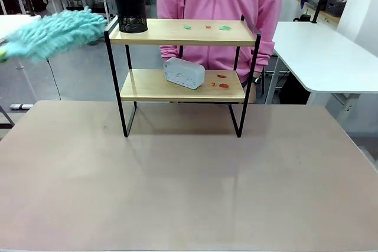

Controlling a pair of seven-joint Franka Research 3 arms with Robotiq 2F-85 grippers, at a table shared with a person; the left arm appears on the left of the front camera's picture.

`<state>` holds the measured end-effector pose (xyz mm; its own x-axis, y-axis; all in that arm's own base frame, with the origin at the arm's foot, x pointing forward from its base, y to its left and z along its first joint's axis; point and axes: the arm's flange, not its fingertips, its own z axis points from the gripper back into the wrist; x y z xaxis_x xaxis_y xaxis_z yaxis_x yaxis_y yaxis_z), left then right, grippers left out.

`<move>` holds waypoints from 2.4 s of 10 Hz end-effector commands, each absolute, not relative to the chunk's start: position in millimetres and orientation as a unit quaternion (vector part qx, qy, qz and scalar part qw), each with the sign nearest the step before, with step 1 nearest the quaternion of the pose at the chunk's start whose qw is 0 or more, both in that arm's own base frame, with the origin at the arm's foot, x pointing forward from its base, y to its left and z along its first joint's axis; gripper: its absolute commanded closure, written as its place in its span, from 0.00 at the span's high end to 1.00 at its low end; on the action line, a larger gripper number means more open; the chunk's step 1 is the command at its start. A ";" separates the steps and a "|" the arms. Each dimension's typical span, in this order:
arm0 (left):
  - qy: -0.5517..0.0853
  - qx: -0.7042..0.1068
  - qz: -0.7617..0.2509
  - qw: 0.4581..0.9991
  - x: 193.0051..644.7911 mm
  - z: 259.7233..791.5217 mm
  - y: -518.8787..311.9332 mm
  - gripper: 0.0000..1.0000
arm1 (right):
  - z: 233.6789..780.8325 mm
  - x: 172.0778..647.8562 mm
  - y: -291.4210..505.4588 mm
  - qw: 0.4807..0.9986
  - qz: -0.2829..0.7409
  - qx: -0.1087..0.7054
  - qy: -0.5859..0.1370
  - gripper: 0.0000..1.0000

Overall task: Clean the shelf.
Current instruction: Pick up the Duster from the human, then clean the specific tier of the Shelf with the Duster once objects are removed.

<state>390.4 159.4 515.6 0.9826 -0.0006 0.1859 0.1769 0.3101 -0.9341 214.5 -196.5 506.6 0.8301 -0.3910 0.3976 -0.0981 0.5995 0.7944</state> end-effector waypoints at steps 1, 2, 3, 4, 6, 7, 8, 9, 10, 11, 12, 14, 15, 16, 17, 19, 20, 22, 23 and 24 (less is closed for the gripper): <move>-0.061 -0.535 -0.068 0.840 327.8 489.1 163.9 0.00 | 509.1 216.1 -195.9 0.845 -0.076 0.443 -0.290 1.00; -0.067 -0.517 -0.049 0.852 302.2 470.8 169.7 0.00 | 509.1 216.1 -195.9 0.845 -0.076 0.443 -0.290 1.00; -0.081 -0.481 -0.041 0.872 282.8 458.8 170.1 0.00 | 509.1 216.1 -195.9 0.845 -0.076 0.443 -0.290 1.00; -0.062 -0.476 -0.070 0.874 268.7 452.7 164.5 0.00 | 509.1 216.1 -195.9 0.845 -0.076 0.443 -0.290 1.00; -0.053 -0.487 -0.052 0.870 277.3 454.4 178.1 0.00 | 509.1 216.1 -195.9 0.845 -0.076 0.443 -0.290 1.00; -0.053 -0.487 -0.052 0.870 277.3 454.4 178.1 0.00 | 509.1 216.1 -195.9 0.845 -0.076 0.443 -0.290 1.00; -0.053 -0.487 -0.052 0.870 277.3 454.4 178.1 0.00 | 509.1 216.1 -195.9 0.845 -0.076 0.443 -0.290 1.00; -0.053 -0.487 -0.052 0.870 277.3 454.4 178.1 0.00 | 509.1 216.1 -195.9 0.845 -0.076 0.443 -0.290 1.00; -0.053 -0.487 -0.052 0.870 277.3 454.4 178.1 0.00 | 509.1 216.1 -195.9 0.845 -0.076 0.443 -0.290 1.00; -0.053 -0.487 -0.052 0.870 277.3 454.4 178.1 0.00 | 509.1 216.1 -195.9 0.845 -0.076 0.443 -0.290 1.00; -0.053 -0.487 -0.052 0.870 277.3 454.4 178.1 0.00 | 509.1 216.1 -195.9 0.845 -0.076 0.443 -0.290 1.00; -0.053 -0.487 -0.052 0.870 277.3 454.4 178.1 0.00 | 509.1 216.1 -195.9 0.845 -0.076 0.443 -0.290 1.00; -0.053 -0.487 -0.052 0.870 277.3 454.4 178.1 0.00 | 509.1 216.1 -195.9 0.845 -0.076 0.443 -0.290 1.00; -0.053 -0.487 -0.052 0.870 277.3 454.4 178.1 0.00 | 509.1 216.1 -195.9 0.845 -0.076 0.443 -0.290 1.00; -0.053 -0.487 -0.052 0.870 277.3 454.4 178.1 0.00 | 509.1 216.1 -195.9 0.845 -0.076 0.443 -0.290 1.00; -0.053 -0.487 -0.052 0.870 277.3 454.4 178.1 0.00 | 509.1 216.1 -195.9 0.845 -0.076 0.443 -0.290 1.00; -0.053 -0.487 -0.052 0.870 277.3 454.4 178.1 0.00 | 509.1 216.1 -195.9 0.845 -0.076 0.443 -0.290 1.00; -0.053 -0.487 -0.052 0.870 277.3 454.4 178.1 0.00 | 509.1 216.1 -195.9 0.845 -0.076 0.443 -0.290 1.00; -0.053 -0.487 -0.052 0.870 277.3 454.4 178.1 0.00 | 509.1 216.1 -195.9 0.845 -0.076 0.443 -0.290 1.00; -0.048 -0.474 -0.060 0.877 276.4 449.2 177.7 0.12 | 509.1 216.1 -195.9 0.845 -0.076 0.443 -0.290 1.00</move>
